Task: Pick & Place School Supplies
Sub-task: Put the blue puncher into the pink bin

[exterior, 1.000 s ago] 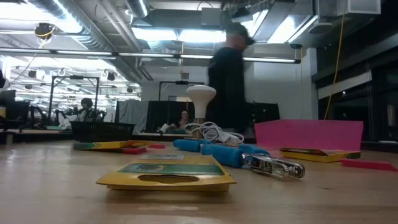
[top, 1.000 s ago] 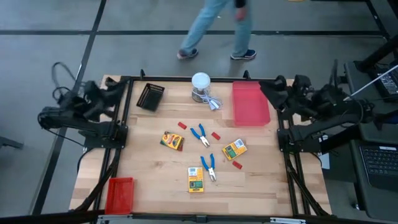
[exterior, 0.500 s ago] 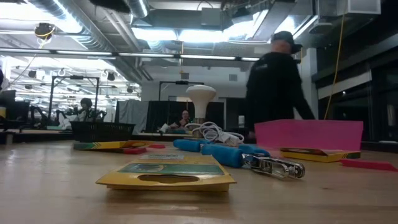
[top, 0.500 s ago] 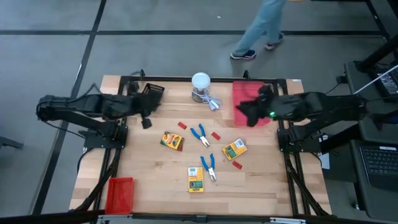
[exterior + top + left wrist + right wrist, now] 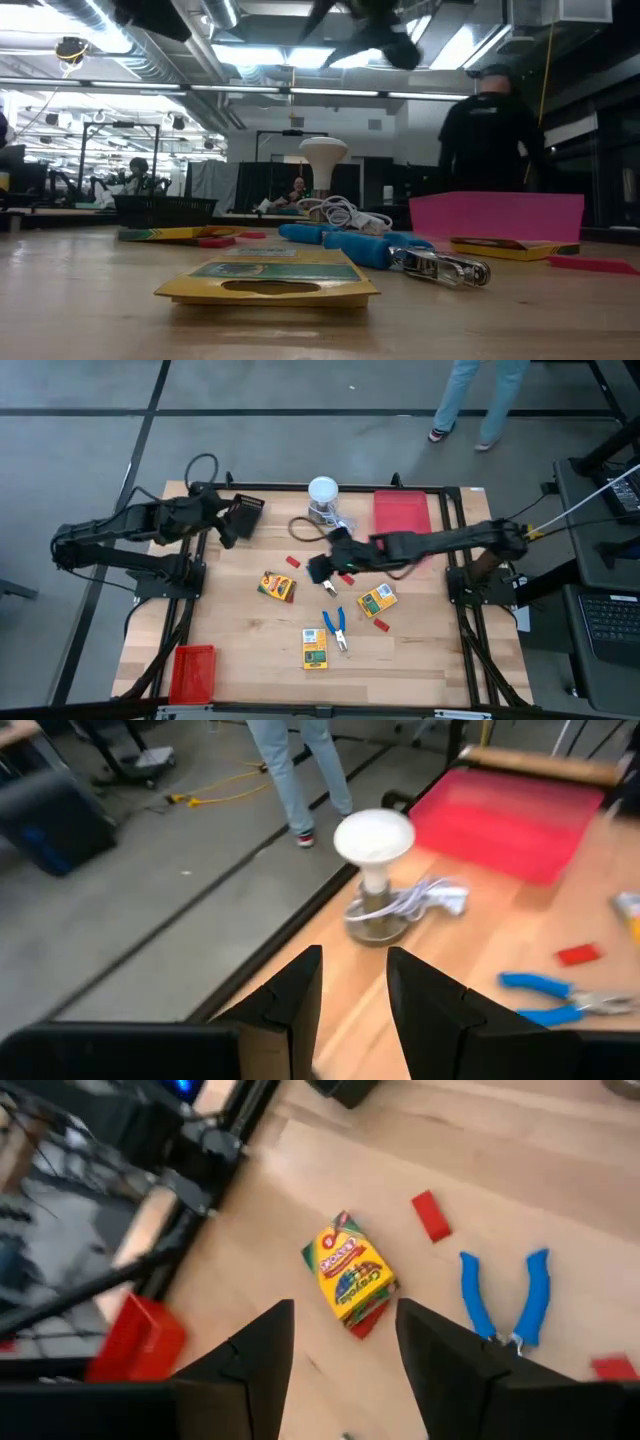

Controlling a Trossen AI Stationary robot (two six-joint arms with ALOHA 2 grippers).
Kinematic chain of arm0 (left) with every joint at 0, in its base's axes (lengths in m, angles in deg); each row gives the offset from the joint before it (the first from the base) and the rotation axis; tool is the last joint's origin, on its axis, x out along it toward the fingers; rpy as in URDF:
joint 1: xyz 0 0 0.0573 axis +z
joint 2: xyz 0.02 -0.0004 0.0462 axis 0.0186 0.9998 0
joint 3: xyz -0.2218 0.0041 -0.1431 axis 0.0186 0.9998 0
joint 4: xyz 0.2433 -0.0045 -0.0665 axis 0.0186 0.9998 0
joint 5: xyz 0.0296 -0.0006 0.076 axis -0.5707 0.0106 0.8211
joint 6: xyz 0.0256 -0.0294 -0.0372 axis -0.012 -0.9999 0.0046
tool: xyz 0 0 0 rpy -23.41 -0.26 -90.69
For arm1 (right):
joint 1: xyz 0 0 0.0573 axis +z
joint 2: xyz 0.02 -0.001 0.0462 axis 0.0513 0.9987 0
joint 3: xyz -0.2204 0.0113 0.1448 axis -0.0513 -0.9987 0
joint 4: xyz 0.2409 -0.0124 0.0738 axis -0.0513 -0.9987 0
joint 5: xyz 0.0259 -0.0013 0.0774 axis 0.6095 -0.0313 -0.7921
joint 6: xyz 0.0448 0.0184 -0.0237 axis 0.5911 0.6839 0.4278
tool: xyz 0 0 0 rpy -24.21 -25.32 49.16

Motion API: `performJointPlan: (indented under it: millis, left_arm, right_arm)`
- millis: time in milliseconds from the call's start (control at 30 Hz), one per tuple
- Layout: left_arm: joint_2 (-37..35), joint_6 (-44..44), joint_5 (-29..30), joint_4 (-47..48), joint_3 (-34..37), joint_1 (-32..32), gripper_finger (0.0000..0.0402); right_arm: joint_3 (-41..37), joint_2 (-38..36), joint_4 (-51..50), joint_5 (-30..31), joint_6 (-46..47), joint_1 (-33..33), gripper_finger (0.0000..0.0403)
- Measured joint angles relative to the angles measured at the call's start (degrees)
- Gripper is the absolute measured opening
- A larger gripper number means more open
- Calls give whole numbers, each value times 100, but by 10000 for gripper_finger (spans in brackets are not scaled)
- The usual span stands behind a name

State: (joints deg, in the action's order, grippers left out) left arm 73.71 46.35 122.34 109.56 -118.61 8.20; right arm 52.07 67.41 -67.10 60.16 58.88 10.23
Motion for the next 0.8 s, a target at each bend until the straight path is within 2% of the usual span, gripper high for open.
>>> performJointPlan:
  millis: [133,233,333,467,667,800]
  left_arm:
    - [-236,-387,-280,-2,0,105,113]
    - [-400,-616,-360,-2,0,123,125]
    - [-522,-687,-398,0,0,123,145]
    - [-646,-693,-398,-2,0,123,173]
    - [-711,-845,-453,-2,0,123,202]
    - [-709,-847,-612,-3,0,123,208]
  right_arm:
    - [798,570,-734,199,-666,-186,166]
    - [1093,894,-1358,357,-1159,-343,161]
    - [1111,1177,-1784,19,-1537,-526,160]
    - [1111,1560,-2062,-555,-1595,-717,160]
    - [1111,2047,-2135,-673,-1570,-851,163]
    - [1111,2224,-2391,-807,-1413,-874,189]
